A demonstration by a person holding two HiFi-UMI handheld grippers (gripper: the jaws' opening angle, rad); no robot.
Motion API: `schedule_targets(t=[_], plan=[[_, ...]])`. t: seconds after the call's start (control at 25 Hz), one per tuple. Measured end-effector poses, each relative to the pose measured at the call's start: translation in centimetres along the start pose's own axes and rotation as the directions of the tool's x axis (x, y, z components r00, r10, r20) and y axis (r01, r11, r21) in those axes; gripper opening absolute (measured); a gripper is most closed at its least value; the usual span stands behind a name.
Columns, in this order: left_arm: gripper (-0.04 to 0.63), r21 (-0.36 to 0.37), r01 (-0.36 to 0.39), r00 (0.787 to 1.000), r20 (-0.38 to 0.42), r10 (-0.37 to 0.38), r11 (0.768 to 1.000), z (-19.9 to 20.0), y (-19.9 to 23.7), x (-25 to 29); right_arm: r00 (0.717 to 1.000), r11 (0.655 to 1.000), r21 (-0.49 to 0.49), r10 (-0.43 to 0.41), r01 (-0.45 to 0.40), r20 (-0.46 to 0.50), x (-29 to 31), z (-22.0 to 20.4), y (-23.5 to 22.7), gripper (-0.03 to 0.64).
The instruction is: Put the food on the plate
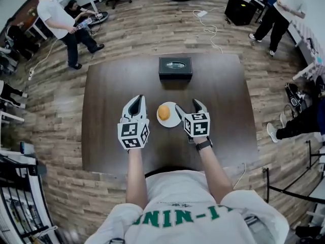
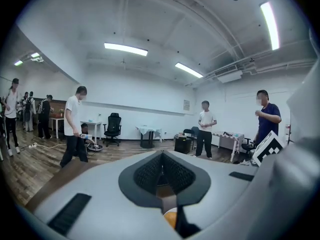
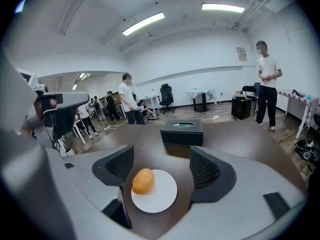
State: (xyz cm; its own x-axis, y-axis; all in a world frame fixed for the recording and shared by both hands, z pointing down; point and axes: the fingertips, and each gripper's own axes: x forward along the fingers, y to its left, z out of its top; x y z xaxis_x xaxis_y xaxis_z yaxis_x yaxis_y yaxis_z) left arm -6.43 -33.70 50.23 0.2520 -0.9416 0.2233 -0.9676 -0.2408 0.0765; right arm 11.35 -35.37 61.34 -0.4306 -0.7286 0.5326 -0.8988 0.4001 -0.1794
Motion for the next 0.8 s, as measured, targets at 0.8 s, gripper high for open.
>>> schedule_targets(t=[0.8], plan=[[0.012,0.083,-0.006,0.985,0.170,-0.008,0.997,8.3,-4.3,-7.0,0.933,0.991,-0.130,0.081,-0.037,0.352,-13.6,13.6,4.2,0.172]])
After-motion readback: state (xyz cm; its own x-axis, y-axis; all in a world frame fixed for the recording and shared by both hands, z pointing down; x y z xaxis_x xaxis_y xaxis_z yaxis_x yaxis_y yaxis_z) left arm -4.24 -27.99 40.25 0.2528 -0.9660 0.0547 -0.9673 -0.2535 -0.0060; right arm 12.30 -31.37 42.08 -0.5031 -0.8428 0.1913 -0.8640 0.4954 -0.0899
